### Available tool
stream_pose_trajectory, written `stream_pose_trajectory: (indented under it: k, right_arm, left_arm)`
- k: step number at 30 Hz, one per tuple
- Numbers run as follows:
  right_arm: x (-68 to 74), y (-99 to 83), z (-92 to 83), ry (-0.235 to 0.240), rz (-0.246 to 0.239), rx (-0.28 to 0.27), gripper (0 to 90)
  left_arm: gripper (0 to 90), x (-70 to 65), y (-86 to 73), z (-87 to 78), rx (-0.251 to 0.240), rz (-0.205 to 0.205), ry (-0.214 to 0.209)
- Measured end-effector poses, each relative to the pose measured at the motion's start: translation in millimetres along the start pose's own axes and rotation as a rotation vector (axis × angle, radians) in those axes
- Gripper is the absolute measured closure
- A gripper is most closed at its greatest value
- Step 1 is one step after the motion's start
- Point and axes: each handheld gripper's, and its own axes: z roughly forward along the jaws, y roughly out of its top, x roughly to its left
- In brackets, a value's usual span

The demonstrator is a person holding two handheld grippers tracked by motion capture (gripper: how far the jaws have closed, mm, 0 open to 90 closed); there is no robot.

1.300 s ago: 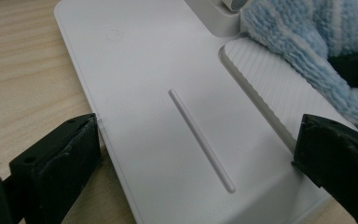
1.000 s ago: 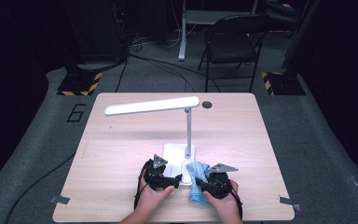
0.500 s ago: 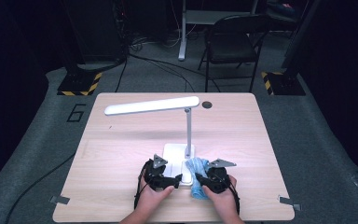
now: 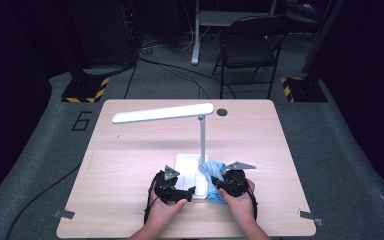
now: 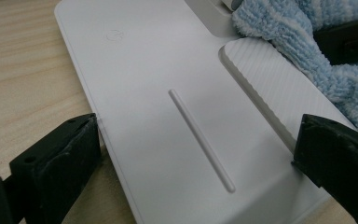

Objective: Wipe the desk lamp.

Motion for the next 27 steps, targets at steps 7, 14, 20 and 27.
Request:
stream_pose_trajectory:
  k: [7, 14, 20, 27]
  right_arm:
    - [-7.6, 10.2, -6.9, -0.005, 0.018, -0.01, 68.5]
    - [-14.8, 18.6, -16.5, -0.028, 0.033, -0.053, 68.6]
    - [-16.7, 35.2, -26.0, -0.019, 0.033, -0.099, 68.6]
    - [-9.9, 45.6, -20.9, -0.015, 0.021, -0.115, 68.5]
  left_arm:
    - [0.4, 0.1, 0.0, 0.1, 0.0, -0.002, -0.002]
    - [0.5, 0.1, 0.0, 0.0, 0.001, 0.0, -0.001]
    - [0.5, 0.1, 0.0, 0.1, 0.001, -0.002, -0.002]
    - [0.5, 0.1, 0.0, 0.0, 0.001, -0.002, -0.002]
